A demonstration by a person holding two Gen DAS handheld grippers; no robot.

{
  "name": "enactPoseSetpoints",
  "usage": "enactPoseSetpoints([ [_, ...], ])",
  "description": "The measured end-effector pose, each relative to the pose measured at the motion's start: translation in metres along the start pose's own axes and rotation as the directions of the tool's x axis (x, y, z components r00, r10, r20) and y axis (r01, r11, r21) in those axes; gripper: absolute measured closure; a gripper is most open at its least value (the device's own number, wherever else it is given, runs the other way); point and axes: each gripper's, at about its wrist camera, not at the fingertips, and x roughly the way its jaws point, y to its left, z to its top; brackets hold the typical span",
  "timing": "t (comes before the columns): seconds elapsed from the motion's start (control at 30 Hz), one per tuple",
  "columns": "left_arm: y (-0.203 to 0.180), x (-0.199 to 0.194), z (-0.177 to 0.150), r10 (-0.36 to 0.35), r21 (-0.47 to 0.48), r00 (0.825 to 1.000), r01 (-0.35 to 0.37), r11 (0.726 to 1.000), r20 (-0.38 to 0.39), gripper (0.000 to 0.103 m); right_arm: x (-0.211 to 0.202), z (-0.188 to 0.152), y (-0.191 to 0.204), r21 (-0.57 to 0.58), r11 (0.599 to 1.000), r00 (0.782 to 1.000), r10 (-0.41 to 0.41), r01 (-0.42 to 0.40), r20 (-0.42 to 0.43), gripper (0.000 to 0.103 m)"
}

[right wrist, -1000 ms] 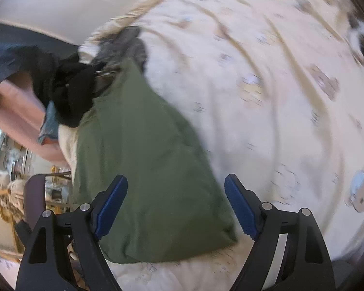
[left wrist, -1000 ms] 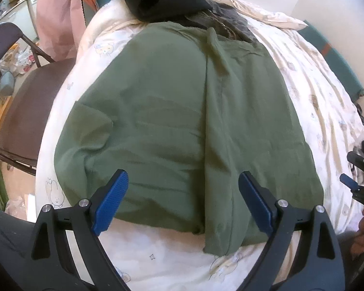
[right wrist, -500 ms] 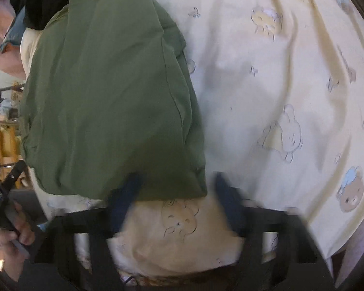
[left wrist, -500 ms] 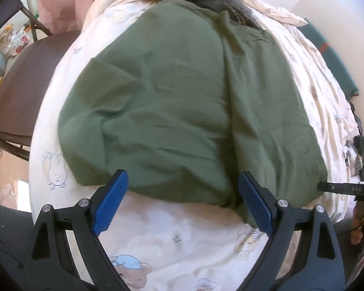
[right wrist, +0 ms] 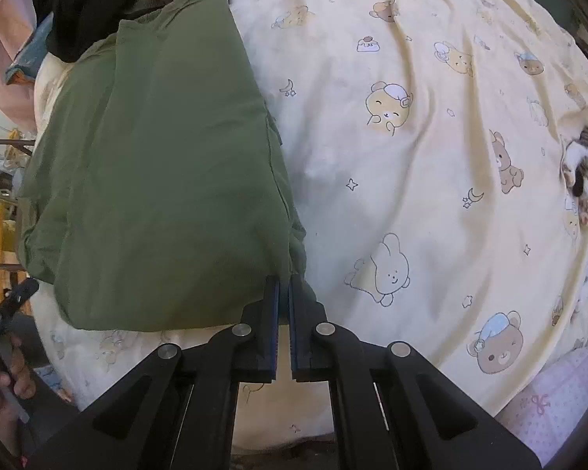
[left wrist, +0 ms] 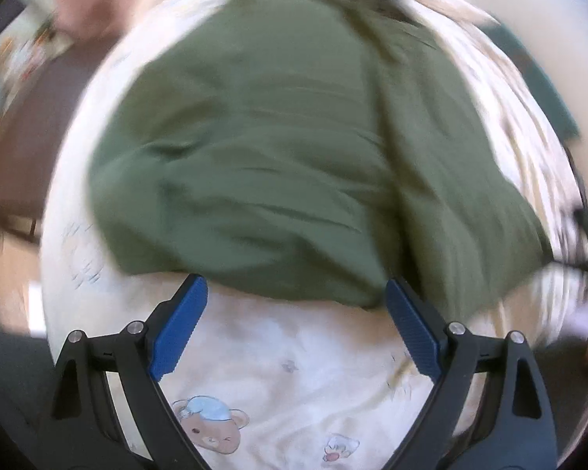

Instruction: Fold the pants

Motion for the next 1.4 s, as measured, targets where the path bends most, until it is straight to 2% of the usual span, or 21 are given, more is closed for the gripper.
enactPoseSetpoints([
  [0.07, -0.022, 0.007, -0.008, -0.011, 0.127, 0.999, 0.016, 0.992, -0.041, 0.013, 0.001, 0.001, -0.002, 0.023, 1.0, 1.0, 0.019, -0.019, 0.003, 0.1],
  [0.17, -0.053, 0.018, -0.025, -0.048, 0.291, 0.994, 0.076, 0.954, -0.102, 0.016, 0.001, 0.0, -0.006, 0.051, 0.997, 0.999, 0.049, -0.05, 0.009, 0.1],
  [0.27, -0.082, 0.023, -0.031, -0.076, 0.419, 0.993, 0.108, 0.902, -0.092, 0.026, 0.0, -0.002, -0.006, 0.043, 0.997, 0.998, 0.065, -0.066, 0.024, 0.1],
  [0.33, -0.096, 0.03, -0.023, -0.084, 0.464, 0.995, 0.103, 0.88, -0.062, 0.057, 0.001, 0.002, -0.002, 0.033, 0.997, 0.997, 0.074, -0.075, 0.024, 0.1],
  [0.37, -0.099, 0.036, -0.018, -0.154, 0.458, 0.982, 0.186, 0.87, -0.106, 0.101, 0.002, 0.002, -0.002, 0.029, 0.997, 0.997, 0.076, -0.076, 0.022, 0.1],
  [0.4, -0.1, 0.038, -0.016, -0.196, 0.45, 0.972, 0.235, 0.862, -0.131, 0.1, 0.003, 0.003, -0.002, 0.026, 0.996, 0.996, 0.083, -0.083, 0.019, 0.1],
  [0.47, -0.098, 0.035, -0.015, -0.198, 0.47, 0.974, 0.226, 0.853, -0.109, 0.1, 0.002, 0.003, -0.002, 0.023, 0.996, 0.996, 0.087, -0.087, 0.015, 0.1],
  [0.63, -0.068, 0.002, -0.007, -0.238, 0.406, 0.97, 0.241, 0.881, -0.058, 0.1, -0.007, -0.003, -0.006, 0.033, 0.992, 0.992, 0.123, -0.123, 0.004, 0.1],
  [0.73, -0.065, 0.013, -0.004, -0.132, 0.407, 0.99, 0.139, 0.903, -0.046, 0.096, 0.009, -0.005, 0.008, -0.017, 1.0, 0.998, 0.024, -0.025, -0.053, 0.1],
  [0.8, -0.053, 0.036, -0.005, -0.019, 0.354, 0.993, 0.059, 0.934, -0.117, 0.095, 0.024, -0.003, 0.018, -0.06, 0.996, 0.991, -0.067, 0.06, -0.115, 0.096],
  [0.87, -0.039, 0.038, -0.005, -0.048, 0.263, 0.984, 0.093, 0.96, -0.173, 0.095, 0.037, -0.007, 0.021, -0.08, 0.992, 0.975, -0.109, 0.095, -0.195, 0.091],
  [0.93, -0.033, 0.026, -0.002, -0.041, 0.231, 0.987, 0.078, 0.97, -0.157, 0.095, 0.029, -0.007, 0.019, -0.066, 0.993, 0.979, -0.106, 0.096, -0.173, 0.084],
  [0.97, -0.03, 0.016, 0.001, -0.028, 0.225, 0.991, 0.057, 0.973, -0.131, 0.084, 0.02, -0.007, 0.019, -0.05, 0.997, 0.988, -0.063, 0.057, -0.144, 0.083],
  [1.0, -0.028, 0.009, 0.001, -0.014, 0.227, 0.994, 0.038, 0.973, -0.106, 0.062, 0.013, -0.008, 0.018, -0.035, 0.999, 0.992, -0.033, 0.029, -0.125, 0.075],
  [1.03, -0.027, 0.002, 0.003, 0.0, 0.229, 0.997, 0.018, 0.973, -0.076, 0.05, 0.007, -0.009, 0.018, -0.019, 1.0, 0.994, -0.014, 0.012, -0.109, 0.069],
  [1.07, -0.024, -0.006, 0.004, 0.002, 0.226, 0.999, 0.007, 0.974, -0.039, 0.034, -0.004, -0.012, 0.02, -0.005, 1.0, 0.997, -0.002, 0.001, -0.073, 0.055],
  [1.1, -0.018, -0.015, 0.007, -0.004, 0.214, 1.0, 0.006, 0.977, -0.008, 0.028, -0.011, -0.015, 0.022, 0.002, 1.0, 0.999, -0.003, 0.003, -0.045, 0.048],
  [1.2, -0.016, -0.029, 0.011, -0.021, 0.156, 0.999, 0.016, 0.988, 0.033, 0.026, -0.036, -0.027, 0.031, 0.061, 0.998, 0.998, 0.031, -0.034, 0.054, 0.047],
  [1.27, -0.007, -0.036, 0.014, -0.017, 0.093, 0.997, 0.01, 0.996, 0.072, 0.026, -0.049, -0.036, 0.039, 0.107, 0.981, 0.982, 0.147, -0.16, 0.121, 0.038],
  [1.33, 0.005, -0.04, 0.015, -0.005, 0.012, 0.996, 0.004, 1.0, 0.094, 0.026, -0.05, -0.049, 0.052, 0.16, 0.941, 0.947, 0.273, -0.299, 0.167, 0.028],
  [1.4, 0.009, -0.036, 0.018, -0.013, -0.057, 0.996, 0.018, 0.998, 0.094, 0.026, -0.034, -0.065, 0.068, 0.229, 0.861, 0.888, 0.415, -0.454, 0.197, 0.027],
])
